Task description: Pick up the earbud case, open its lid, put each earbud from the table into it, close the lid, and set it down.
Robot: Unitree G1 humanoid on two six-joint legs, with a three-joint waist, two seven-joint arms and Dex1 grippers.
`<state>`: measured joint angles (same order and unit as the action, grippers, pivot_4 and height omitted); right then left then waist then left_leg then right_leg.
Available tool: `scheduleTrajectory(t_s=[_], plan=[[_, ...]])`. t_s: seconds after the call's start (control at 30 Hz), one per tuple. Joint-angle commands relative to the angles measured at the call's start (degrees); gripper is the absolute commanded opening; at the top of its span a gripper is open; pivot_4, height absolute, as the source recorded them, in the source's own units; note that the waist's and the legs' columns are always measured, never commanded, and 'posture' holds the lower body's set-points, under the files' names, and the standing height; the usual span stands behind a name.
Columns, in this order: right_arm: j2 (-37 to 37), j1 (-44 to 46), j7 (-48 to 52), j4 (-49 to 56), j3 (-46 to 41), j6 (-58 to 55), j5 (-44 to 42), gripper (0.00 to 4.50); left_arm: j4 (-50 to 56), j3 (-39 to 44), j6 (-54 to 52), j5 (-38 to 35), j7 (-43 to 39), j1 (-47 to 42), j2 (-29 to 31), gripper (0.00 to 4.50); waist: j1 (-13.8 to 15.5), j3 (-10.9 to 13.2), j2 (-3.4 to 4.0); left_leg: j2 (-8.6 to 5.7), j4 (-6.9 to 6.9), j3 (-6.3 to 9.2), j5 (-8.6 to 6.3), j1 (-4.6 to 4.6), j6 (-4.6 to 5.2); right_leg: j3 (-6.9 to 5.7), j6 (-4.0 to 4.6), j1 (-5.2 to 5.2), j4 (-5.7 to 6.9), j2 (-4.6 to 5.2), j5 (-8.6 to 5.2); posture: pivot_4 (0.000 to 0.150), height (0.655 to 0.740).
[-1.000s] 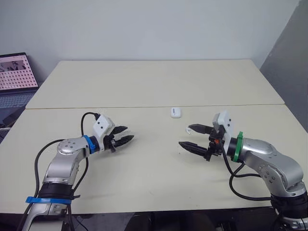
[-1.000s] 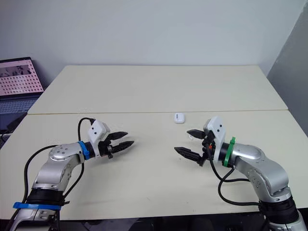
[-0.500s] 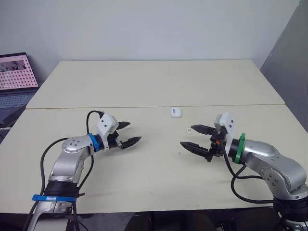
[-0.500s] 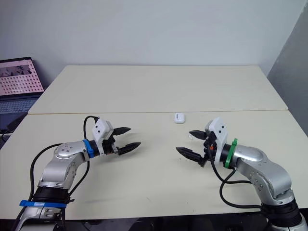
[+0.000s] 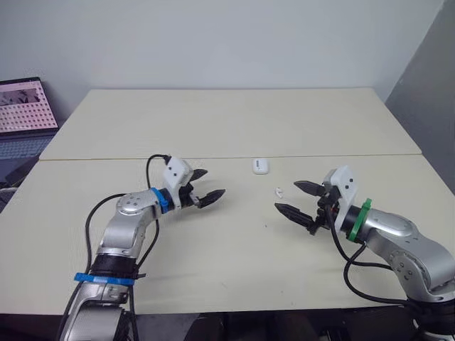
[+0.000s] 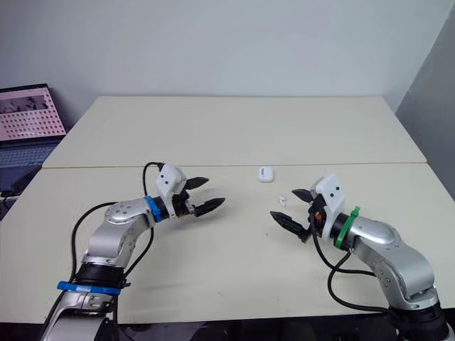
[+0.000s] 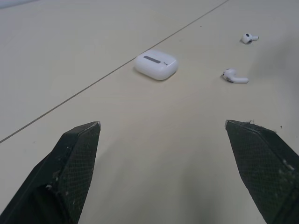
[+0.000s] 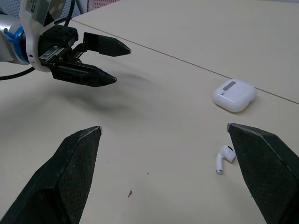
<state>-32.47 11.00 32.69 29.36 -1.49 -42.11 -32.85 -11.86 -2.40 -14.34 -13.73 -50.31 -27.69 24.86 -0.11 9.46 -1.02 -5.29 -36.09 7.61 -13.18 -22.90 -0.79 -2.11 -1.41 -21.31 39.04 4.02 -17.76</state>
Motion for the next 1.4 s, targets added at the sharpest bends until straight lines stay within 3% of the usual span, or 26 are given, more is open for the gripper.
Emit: scheduleTrajectory(t_s=[0.03,0.5,0.73,1.13,1.4], plan=[[0.77,0.73,-1.35,2.39,-1.70,0.58,-0.67,4.50,-2.40,-3.25,1.08,2.27,2.67,-4.90,-4.44,4.48,0.22,0.01,-0.04,-0.02,-0.03,0.01,0.00,0.00,0.01,0.00,-0.03,0.03,0.00,0.00,0.02,0.150,0.7400],[2.87,-1.13,-10.30,9.50,-3.66,-3.27,-0.46,4.50,-23.00,-5.17,6.34,10.47,20.60,-15.49,-19.36,4.48,-0.06,0.03,-0.08,-0.05,-0.05,-0.07,0.14,-0.03,-0.12,0.04,-0.22,-0.01,-0.01,0.01,0.11,0.150,0.7400],[3.53,-3.03,-13.02,11.99,-5.55,-4.53,-1.02,4.50,-32.22,-2.73,7.80,11.24,31.18,-20.18,-26.07,4.48,0.03,0.06,-0.14,-0.06,-0.05,-0.08,0.14,-0.03,-0.12,0.03,-0.27,-0.01,-0.01,0.01,0.13,0.150,0.7400],[3.51,-2.92,-14.82,13.50,-8.08,-6.49,-2.61,4.50,-48.41,0.94,11.50,12.37,46.57,-27.46,-32.04,4.48,0.00,0.09,-0.19,-0.06,-0.06,-0.13,0.17,-0.01,-0.16,0.04,-0.43,0.00,0.02,0.01,0.09,0.150,0.7400],[3.30,-2.80,-15.69,14.00,-8.61,-7.21,-3.80,4.50,-55.19,4.25,12.20,11.29,51.78,-31.76,-35.27,4.48,-0.06,0.08,-0.19,-0.04,-0.06,-0.19,0.18,0.01,-0.15,0.08,-0.53,-0.01,0.05,0.00,0.10,0.150,0.7400]])
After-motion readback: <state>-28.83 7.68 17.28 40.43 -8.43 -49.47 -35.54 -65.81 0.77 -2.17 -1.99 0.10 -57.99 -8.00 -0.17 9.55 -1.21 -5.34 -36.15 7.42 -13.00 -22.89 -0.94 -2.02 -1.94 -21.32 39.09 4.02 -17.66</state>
